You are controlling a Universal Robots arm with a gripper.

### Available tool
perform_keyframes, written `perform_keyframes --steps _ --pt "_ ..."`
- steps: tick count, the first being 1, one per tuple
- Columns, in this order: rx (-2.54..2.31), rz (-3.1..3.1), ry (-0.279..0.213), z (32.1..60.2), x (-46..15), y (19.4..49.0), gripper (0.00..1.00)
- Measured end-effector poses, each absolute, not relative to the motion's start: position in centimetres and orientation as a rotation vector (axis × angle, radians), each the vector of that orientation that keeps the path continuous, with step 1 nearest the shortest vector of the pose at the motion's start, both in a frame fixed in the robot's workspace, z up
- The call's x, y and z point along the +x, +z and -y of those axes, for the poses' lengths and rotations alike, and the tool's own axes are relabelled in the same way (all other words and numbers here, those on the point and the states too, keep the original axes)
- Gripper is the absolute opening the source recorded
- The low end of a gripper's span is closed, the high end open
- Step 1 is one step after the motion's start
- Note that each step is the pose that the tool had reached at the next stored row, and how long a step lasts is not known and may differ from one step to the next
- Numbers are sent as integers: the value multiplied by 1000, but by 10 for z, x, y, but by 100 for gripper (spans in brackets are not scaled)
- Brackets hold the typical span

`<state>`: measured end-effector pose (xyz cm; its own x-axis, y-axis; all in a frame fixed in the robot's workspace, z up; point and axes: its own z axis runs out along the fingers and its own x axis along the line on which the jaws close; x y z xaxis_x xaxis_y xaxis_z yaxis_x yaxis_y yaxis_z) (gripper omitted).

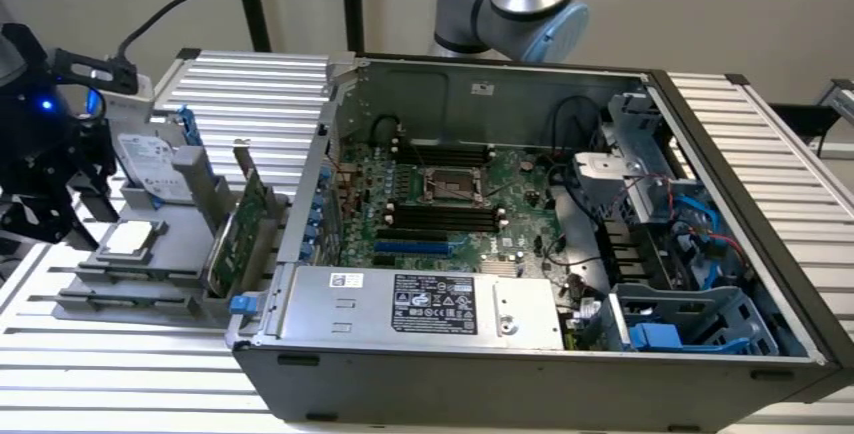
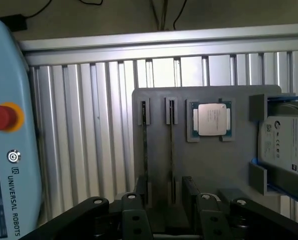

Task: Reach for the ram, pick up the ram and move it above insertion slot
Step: 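Pick up the ram and move it above insertion slot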

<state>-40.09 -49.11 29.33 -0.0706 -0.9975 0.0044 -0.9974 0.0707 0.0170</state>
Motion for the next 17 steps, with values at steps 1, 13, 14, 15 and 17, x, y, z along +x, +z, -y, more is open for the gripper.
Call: perform_keyframes --steps 1,13,14,15,17 --pt "2131 2288 -15 492 -401 292 42" --pt "2132 2288 -16 508 -401 270 42" --pt "2132 2288 -16 511 -401 268 42" --pt "2132 2288 -16 513 -401 266 42" --pt "2132 2289 -16 516 -401 262 42"
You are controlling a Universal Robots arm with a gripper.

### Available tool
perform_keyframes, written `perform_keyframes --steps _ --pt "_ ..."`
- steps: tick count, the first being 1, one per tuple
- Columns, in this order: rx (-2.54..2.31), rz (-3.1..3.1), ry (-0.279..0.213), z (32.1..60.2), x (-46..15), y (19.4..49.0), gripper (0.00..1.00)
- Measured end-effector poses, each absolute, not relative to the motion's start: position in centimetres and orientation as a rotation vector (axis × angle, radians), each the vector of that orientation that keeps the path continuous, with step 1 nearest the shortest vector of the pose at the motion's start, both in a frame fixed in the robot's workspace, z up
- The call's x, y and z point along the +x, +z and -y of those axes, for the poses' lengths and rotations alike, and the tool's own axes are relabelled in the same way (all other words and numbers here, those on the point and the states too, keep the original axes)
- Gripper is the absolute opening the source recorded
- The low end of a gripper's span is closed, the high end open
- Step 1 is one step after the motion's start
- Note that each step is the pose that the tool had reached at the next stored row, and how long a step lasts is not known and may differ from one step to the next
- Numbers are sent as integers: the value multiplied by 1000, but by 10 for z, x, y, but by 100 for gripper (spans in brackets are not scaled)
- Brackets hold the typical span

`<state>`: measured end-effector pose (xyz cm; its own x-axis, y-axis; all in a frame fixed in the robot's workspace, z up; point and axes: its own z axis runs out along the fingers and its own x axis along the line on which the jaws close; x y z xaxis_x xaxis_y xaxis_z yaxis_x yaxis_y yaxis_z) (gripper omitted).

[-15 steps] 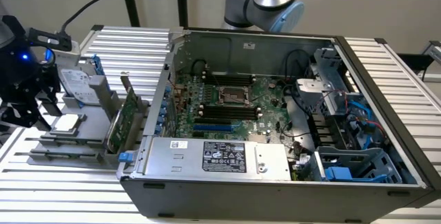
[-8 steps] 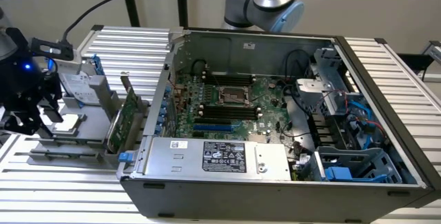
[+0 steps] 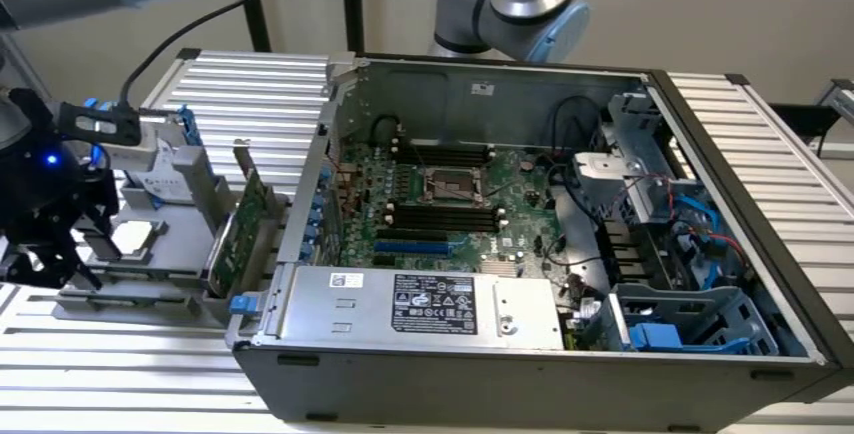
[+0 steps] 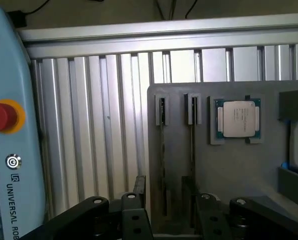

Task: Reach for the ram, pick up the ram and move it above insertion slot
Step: 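Pick up the ram and move it above insertion slot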

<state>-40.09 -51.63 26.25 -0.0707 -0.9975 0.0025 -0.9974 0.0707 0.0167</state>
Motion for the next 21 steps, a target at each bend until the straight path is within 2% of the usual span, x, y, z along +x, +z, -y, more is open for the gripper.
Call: perform_keyframes --steps 21 --pt "2158 2298 -19 523 -401 227 42"
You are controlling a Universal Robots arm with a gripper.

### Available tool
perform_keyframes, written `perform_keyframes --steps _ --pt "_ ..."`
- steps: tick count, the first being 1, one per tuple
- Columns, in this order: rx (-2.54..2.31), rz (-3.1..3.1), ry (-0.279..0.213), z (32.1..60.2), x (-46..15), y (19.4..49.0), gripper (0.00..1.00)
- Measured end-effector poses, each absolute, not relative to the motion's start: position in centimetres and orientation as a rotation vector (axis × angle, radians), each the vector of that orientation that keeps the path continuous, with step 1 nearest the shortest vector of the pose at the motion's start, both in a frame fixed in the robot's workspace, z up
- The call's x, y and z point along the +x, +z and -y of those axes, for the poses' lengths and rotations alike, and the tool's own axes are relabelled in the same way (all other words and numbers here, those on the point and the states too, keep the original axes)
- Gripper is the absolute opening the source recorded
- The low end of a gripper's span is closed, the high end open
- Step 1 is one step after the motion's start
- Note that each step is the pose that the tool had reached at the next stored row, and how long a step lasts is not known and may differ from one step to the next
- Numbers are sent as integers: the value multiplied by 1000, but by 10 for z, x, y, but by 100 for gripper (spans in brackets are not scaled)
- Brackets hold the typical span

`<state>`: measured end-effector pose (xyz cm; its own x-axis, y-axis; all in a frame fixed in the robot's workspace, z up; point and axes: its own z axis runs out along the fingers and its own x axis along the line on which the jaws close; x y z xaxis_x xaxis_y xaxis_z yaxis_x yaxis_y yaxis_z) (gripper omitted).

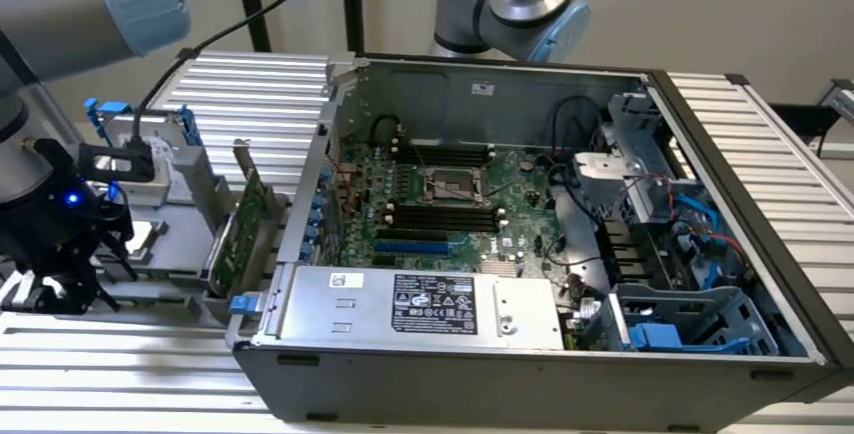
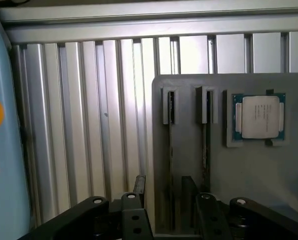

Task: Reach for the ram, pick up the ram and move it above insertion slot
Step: 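Pick up the ram and move it above insertion slot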

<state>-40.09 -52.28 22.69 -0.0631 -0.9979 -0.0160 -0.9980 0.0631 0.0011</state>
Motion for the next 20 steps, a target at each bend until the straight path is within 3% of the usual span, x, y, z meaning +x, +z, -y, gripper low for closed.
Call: perform_keyframes --steps 20 --pt "-2162 -2263 18 513 -403 204 42"
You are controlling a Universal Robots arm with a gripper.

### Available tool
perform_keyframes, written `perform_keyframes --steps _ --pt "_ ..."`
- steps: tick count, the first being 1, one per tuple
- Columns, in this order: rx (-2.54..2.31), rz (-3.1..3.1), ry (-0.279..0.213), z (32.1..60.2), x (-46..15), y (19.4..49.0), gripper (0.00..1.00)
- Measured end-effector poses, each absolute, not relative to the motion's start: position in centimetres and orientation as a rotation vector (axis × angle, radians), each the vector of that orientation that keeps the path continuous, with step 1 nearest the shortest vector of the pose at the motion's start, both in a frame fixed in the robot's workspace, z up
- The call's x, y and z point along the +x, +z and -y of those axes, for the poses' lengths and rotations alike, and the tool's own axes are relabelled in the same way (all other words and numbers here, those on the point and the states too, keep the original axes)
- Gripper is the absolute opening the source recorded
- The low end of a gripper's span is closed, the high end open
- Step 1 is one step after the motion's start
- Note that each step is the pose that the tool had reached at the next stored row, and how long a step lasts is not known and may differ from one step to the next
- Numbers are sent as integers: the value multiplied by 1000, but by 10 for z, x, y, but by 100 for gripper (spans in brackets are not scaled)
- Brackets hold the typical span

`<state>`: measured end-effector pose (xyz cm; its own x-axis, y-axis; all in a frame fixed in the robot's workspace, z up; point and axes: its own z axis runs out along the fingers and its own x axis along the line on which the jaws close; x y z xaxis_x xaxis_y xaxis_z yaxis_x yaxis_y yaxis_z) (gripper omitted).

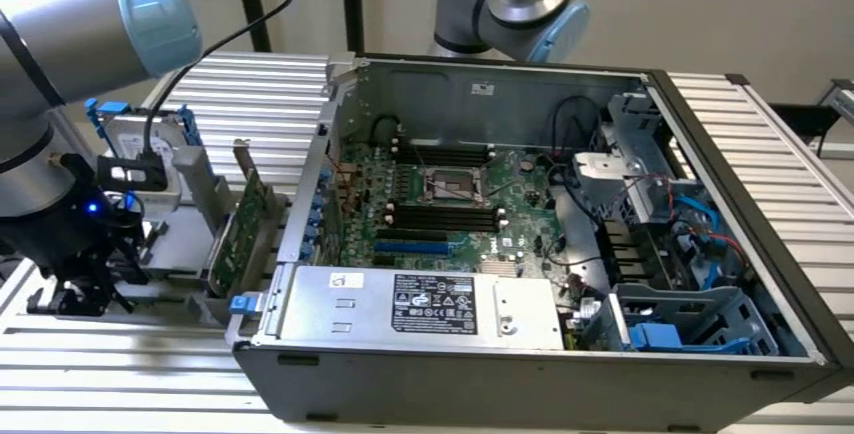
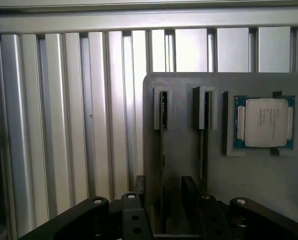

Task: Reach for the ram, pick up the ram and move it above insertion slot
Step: 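Pick up the ram and move it above insertion slot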

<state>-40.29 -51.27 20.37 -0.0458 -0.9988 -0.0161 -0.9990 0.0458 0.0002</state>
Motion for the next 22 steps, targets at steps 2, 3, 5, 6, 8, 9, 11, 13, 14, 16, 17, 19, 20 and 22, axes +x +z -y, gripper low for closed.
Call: perform_keyframes --steps 2,3,5,6,8,9,11,13,14,16,17,19,20,22 --pt "-2163 -2262 18 513 -403 202 42" --pt "-2164 -2261 18 513 -403 201 42" --pt "-2165 -2260 18 513 -404 200 42" --pt "-2166 -2260 18 513 -404 200 40" --pt "-2167 -2259 18 513 -404 199 34" --pt "-2168 -2258 18 513 -404 199 34" --pt "-2168 -2257 18 513 -404 198 27" --pt "-2169 -2257 18 512 -404 198 27" --pt "-2169 -2257 18 513 -404 198 27" --pt "-2169 -2257 18 512 -404 198 25" --pt "-2169 -2257 18 513 -404 198 18" --pt "-2170 -2257 18 512 -404 198 13" --pt "-2171 -2258 18 512 -404 198 13" --pt "-2174 -2261 18 513 -404 198 13"
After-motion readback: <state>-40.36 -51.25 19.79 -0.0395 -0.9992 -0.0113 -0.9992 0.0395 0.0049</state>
